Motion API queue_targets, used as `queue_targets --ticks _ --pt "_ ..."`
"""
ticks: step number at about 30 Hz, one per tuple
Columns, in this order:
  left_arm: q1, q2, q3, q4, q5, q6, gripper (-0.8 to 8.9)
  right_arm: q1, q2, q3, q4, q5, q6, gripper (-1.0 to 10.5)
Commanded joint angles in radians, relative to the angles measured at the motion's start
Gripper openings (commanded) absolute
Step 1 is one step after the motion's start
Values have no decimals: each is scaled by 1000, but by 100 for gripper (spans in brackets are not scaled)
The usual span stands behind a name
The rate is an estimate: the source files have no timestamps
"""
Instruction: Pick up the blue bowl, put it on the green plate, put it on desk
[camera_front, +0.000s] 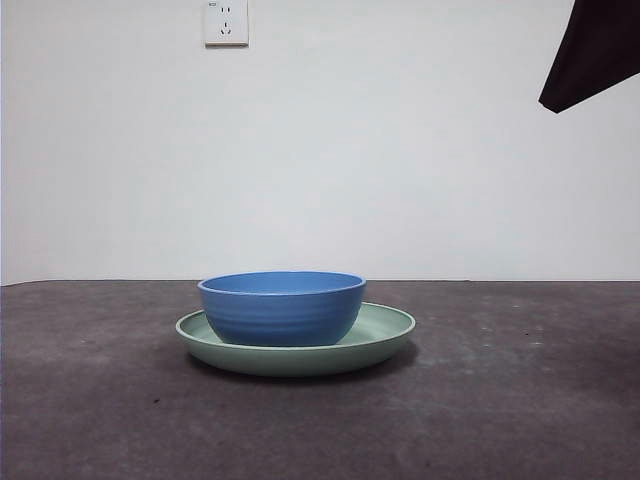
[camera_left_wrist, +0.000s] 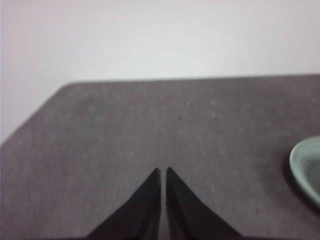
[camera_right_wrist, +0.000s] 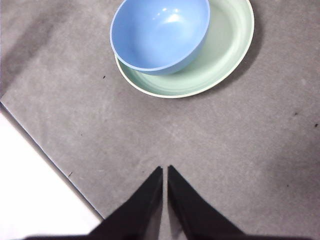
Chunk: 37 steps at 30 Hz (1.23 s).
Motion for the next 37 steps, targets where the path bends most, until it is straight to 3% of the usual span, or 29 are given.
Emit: queue_targets --ticks 1,12,37 --pt "2 -2 -31 23 -2 -25 19 7 8 18 7 -1 -14 10" --pt "0 -2 -94 3 -2 -73 19 7 8 18 7 0 -14 9" --pt "0 -2 -94 3 -2 -73 19 7 8 18 7 0 -14 10"
